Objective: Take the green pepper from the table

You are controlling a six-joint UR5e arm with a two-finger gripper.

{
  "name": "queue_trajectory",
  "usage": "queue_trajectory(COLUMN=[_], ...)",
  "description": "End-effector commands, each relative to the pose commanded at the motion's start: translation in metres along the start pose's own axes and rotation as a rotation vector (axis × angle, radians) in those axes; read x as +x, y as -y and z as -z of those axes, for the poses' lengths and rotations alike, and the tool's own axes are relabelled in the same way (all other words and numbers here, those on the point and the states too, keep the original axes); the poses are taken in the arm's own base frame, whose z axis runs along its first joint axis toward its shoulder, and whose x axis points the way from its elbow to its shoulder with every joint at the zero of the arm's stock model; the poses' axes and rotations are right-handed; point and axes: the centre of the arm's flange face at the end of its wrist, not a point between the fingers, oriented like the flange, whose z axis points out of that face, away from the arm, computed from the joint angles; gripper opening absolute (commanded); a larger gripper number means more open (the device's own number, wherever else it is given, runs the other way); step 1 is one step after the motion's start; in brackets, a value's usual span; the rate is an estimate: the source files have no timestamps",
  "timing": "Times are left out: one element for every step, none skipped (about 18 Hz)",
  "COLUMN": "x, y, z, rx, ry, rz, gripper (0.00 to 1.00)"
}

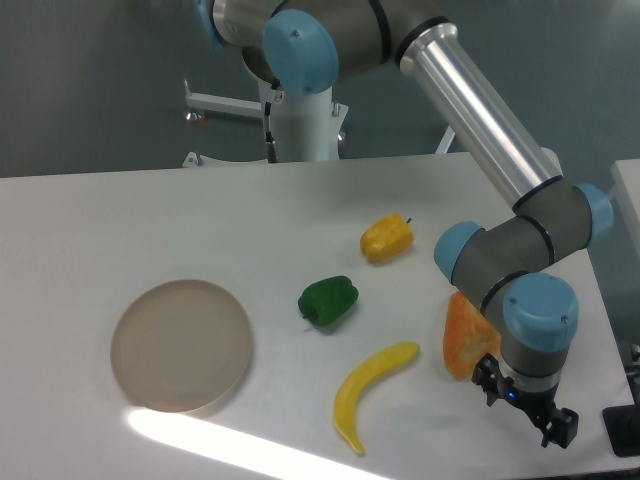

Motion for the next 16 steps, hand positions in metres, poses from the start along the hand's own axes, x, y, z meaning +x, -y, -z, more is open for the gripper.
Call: queue_trajectory(x=[0.003,0.004,0.004,0.004,0.006,0.008,0.009,0.009,0.009,0.010,0.016,0.023,0.028,0.035,0.042,0.051], y=[0.002,0.003,0.004,0.004,0.005,0.005,0.006,0.006,0.006,0.007,0.010,0.010,0.007,0.006,0.004,0.001], z=[-0.003,-0.002,-0.002,0.000,-0.001,0.000,0.003,0.006,0.009,0.011,0.012,0.015,0.020,0.024,0.028,0.031], rx=[0.001,0.001,0.004,0.009,0.012,0.013,0.015,0.016,0.017,0.016,0.015,0.013,0.013,0.017,0.014,0.006], ry=[-0.006,-0.006,-0.007,-0.007,-0.014,-0.018,-0.018,-0.017,-0.014,-0.015,-0.024,-0.038,-0.048,-0.060,-0.074,-0.091], rz=[-0.003,-0.003,0.003,0.008,0.006,0.007,0.006,0.006,0.006,0.006,0.006,0.011,0.023,0.029,0.040,0.056], gripper=[1.00,1.00,1.00,1.00,1.00,1.00,1.00,1.00,1.00,1.00,1.00,1.00,1.00,1.00,1.00,1.00])
